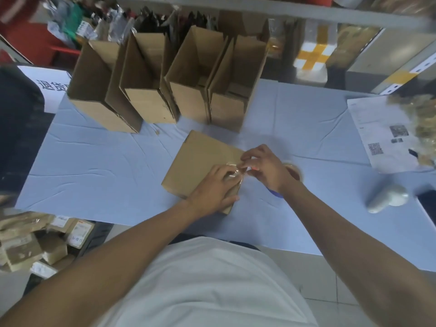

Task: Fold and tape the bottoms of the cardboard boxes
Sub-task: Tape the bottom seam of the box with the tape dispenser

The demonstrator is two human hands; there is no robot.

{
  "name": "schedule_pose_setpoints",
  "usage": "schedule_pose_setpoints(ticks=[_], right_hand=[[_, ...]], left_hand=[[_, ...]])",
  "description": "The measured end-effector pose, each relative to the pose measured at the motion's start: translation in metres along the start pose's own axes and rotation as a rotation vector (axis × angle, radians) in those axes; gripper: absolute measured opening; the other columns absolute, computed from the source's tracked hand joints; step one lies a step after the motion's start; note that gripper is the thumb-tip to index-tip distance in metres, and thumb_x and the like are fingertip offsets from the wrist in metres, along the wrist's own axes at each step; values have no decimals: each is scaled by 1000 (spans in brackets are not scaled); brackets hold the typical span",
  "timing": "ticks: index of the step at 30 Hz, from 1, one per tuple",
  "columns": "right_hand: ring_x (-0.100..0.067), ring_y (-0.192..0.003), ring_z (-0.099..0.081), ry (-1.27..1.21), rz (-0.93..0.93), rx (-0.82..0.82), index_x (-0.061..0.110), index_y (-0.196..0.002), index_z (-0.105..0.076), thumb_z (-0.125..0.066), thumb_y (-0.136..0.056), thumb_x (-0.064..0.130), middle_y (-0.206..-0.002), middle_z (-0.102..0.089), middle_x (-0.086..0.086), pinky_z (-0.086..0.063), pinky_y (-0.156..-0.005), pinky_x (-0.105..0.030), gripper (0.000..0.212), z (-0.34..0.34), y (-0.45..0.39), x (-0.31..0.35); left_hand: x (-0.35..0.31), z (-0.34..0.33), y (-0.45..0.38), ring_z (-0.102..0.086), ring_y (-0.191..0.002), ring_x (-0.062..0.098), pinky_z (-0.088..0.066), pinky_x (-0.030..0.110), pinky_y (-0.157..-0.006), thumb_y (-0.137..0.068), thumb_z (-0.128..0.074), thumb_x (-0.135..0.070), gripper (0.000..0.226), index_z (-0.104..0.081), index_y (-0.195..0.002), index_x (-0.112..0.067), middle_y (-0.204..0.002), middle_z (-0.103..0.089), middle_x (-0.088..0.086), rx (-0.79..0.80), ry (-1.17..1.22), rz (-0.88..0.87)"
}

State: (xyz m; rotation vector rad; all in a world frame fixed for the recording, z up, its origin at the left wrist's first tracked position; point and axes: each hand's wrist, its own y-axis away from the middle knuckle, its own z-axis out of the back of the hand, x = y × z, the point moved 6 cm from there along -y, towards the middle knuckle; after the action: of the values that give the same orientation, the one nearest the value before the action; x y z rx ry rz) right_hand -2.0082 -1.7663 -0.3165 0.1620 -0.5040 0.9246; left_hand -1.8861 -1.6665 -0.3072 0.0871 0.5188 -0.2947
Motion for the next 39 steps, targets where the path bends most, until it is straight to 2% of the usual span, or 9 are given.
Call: schedule_pose_setpoints(ticks=[6,10,13,18,21,23,28,32,39], right_hand=[[-28,-92,-61,-95,-504,-260,15,-85,-76,-59,-88,15,-95,-71,-1,-41,-74,-28,17,36,28,-38],[-35,-105,-53,100,-770,23,14,-118,-62,-70,-81,43,-110,-58,-11,-46,-80,-38,47,11,72,-46],[-37,-109,-51,277,-755,185,15,-129,-49,-79,-74,34,-120,-54,-12,-46,-83,-41,66,-13,86,-39],[-6,-80,-56,200,-551,99,35,-117,-47,-48,-93,20,-93,-58,13,-44,-63,-18,28,-2,70,-12],[-16,-97,-56,92,-490,11,31,-131,-48,-38,-79,7,-112,-57,0,-47,-80,-24,58,11,76,-10],[-35,-97,-55,106,-600,-45,23,-147,-38,-36,-84,20,-110,-56,-16,-44,-81,-36,64,33,88,-17],[-14,-90,-56,-101,-660,-15,32,-139,-39,-61,-73,66,-107,-57,11,-46,-81,-29,78,62,104,0],[-17,-88,-59,2,-570,18,33,-126,-49,-73,-73,57,-102,-60,10,-48,-73,-29,62,61,101,10],[-16,-85,-59,-69,-477,-10,32,-124,-51,-75,-74,51,-103,-61,10,-50,-72,-29,59,62,86,21]], left_hand=[[-6,-8,8,-39,-114,29,-42,40,-102,-84,-53,-47,60,-58,-130,-8,-125,-52,18,-70,-31,64],[-17,-8,1,-37,-109,27,-41,37,-99,-69,-85,-32,66,-62,-124,-4,-116,-57,20,-223,-87,104],[-18,-9,-7,-36,-108,26,-49,40,-97,-68,-87,-32,69,-62,-126,-5,-116,-58,20,-221,-67,169],[-18,-6,-11,-34,-112,26,-36,35,-103,-76,-79,-28,60,-60,-128,-5,-120,-55,19,-195,-38,164],[-7,6,-19,-46,-109,28,-38,32,-97,-89,-63,-20,31,-68,-118,-13,-114,-56,13,-145,75,238],[3,16,-29,-55,-102,27,-44,32,-93,-91,-56,-14,21,-74,-102,-13,-104,-64,10,-77,216,349],[-2,25,-54,-67,-92,28,-53,45,-89,-96,-47,-25,29,-67,-91,-5,-96,-71,14,125,575,559],[-24,15,-47,-68,-92,19,-54,33,-93,-102,-50,-26,24,-66,-103,-8,-98,-70,9,293,1196,701],[-13,18,-39,-65,-73,12,-54,21,-67,-96,-59,-7,10,-65,-88,-11,-82,-68,2,138,1243,798]])
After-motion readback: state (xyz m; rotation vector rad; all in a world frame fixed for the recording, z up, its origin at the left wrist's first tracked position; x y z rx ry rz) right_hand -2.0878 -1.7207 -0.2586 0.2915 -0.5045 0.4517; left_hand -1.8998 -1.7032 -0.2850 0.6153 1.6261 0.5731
